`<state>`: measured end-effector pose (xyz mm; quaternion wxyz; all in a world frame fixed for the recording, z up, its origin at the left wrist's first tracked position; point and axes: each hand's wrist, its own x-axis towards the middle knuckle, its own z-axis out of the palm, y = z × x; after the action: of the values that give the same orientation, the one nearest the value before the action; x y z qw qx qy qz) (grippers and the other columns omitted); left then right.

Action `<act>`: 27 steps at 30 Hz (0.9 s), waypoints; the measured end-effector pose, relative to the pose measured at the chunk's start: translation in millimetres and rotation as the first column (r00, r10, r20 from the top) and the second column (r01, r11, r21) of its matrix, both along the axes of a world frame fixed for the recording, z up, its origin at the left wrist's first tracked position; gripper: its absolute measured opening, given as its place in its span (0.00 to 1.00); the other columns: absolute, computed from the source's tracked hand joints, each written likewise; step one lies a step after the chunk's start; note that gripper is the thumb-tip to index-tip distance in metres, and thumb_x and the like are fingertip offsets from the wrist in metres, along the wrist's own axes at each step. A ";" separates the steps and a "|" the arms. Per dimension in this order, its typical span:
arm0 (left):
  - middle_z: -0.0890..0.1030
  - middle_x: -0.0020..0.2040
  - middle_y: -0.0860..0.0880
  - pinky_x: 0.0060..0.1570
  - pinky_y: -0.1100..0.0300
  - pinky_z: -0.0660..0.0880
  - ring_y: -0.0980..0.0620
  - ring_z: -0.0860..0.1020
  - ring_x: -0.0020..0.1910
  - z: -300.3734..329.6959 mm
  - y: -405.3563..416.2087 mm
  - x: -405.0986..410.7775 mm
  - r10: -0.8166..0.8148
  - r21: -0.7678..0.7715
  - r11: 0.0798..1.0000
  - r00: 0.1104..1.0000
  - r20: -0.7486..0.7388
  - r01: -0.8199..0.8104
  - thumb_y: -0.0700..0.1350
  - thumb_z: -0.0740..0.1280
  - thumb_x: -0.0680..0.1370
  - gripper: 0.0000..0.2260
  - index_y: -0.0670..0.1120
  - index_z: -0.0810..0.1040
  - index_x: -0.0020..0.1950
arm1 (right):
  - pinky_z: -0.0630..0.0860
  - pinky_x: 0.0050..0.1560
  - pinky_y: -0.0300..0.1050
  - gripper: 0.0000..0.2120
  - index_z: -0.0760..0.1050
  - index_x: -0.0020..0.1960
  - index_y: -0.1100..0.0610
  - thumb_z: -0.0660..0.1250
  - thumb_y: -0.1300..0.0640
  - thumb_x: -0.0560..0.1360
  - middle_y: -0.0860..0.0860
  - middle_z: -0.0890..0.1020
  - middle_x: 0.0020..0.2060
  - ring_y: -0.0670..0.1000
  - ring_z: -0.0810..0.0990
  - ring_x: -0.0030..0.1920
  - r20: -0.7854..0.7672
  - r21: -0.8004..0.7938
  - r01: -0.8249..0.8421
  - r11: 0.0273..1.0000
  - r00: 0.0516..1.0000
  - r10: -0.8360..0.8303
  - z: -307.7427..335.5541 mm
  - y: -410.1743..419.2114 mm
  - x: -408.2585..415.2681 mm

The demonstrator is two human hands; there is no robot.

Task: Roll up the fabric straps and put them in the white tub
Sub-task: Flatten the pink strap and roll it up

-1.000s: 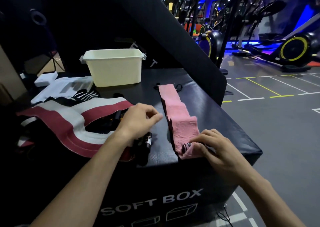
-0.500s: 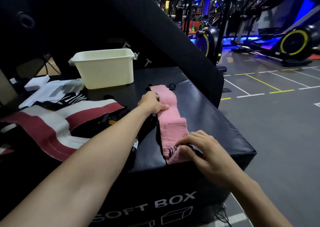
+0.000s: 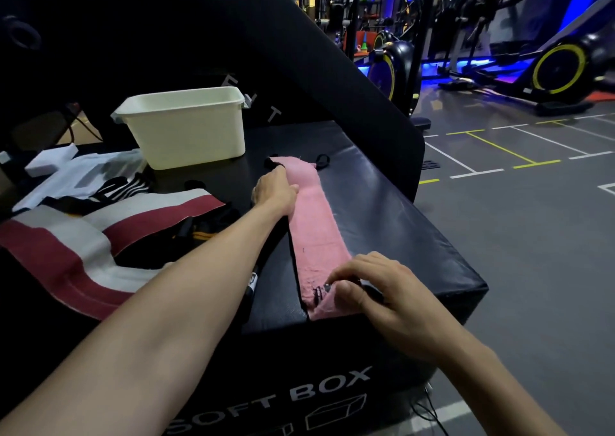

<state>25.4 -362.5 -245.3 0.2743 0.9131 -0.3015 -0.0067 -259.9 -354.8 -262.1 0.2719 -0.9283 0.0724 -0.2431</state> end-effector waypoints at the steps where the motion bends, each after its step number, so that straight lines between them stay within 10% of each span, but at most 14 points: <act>1: 0.79 0.63 0.41 0.58 0.47 0.75 0.38 0.78 0.62 0.2 -0.5 0.9 -0.001 -0.011 1.000 1.000 -0.007 0.001 0.49 0.68 0.82 0.15 0.44 0.72 0.65 | 0.73 0.54 0.48 0.11 0.80 0.54 0.45 0.60 0.43 0.81 0.37 0.81 0.47 0.44 0.77 0.50 -0.001 0.004 0.002 1.000 1.000 -0.002 0.1 0.2 0.2; 7: 0.79 0.68 0.47 0.62 0.53 0.72 0.42 0.77 0.66 -2.3 1.7 6.3 -0.122 -0.103 0.987 0.993 -0.001 0.121 0.42 0.67 0.82 0.24 0.57 0.68 0.77 | 0.73 0.55 0.47 0.10 0.80 0.52 0.46 0.61 0.45 0.81 0.37 0.80 0.46 0.44 0.77 0.51 -0.003 0.027 0.013 1.000 1.000 -0.013 1.4 3.3 -0.4; 12: 0.78 0.68 0.46 0.76 0.43 0.56 0.42 0.71 0.71 -5.3 3.6 11.6 -0.244 0.195 0.955 0.966 0.088 0.224 0.44 0.53 0.86 0.16 0.50 0.77 0.68 | 0.73 0.54 0.48 0.12 0.80 0.52 0.46 0.60 0.43 0.81 0.36 0.79 0.45 0.44 0.77 0.50 -0.006 0.036 0.024 0.999 1.000 -0.024 2.1 4.6 0.3; 17: 0.63 0.81 0.48 0.78 0.35 0.42 0.39 0.50 0.82 4.5 5.9 21.7 -0.345 0.396 0.866 0.938 0.031 0.305 0.48 0.48 0.87 0.20 0.55 0.64 0.79 | 0.74 0.53 0.53 0.13 0.80 0.51 0.47 0.58 0.43 0.82 0.39 0.79 0.43 0.46 0.76 0.49 -0.014 0.038 0.034 0.999 0.999 -0.033 0.8 5.1 3.5; 22: 0.51 0.83 0.45 0.78 0.37 0.48 0.38 0.49 0.81 2.5 1.8 17.9 -0.318 0.415 0.879 0.938 0.140 0.236 0.51 0.50 0.87 0.20 0.56 0.61 0.80 | 0.74 0.53 0.53 0.15 0.79 0.51 0.47 0.57 0.41 0.81 0.39 0.80 0.43 0.46 0.76 0.50 -0.022 0.038 0.041 0.998 0.999 -0.040 1.1 7.0 5.9; 27: 0.74 0.63 0.50 0.52 0.51 0.72 0.44 0.73 0.64 0.4 -6.8 12.8 -0.447 0.284 0.887 0.832 0.328 0.364 0.49 0.62 0.84 0.11 0.56 0.78 0.65 | 0.73 0.51 0.44 0.14 0.80 0.50 0.47 0.59 0.41 0.80 0.37 0.79 0.43 0.45 0.76 0.49 -0.012 0.023 0.047 0.999 0.999 -0.046 3.6 9.5 2.9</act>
<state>38.2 -369.3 -244.9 0.1044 0.8347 -0.5345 0.0824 -257.0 -345.3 -258.5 0.2765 -0.9245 0.0983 -0.2433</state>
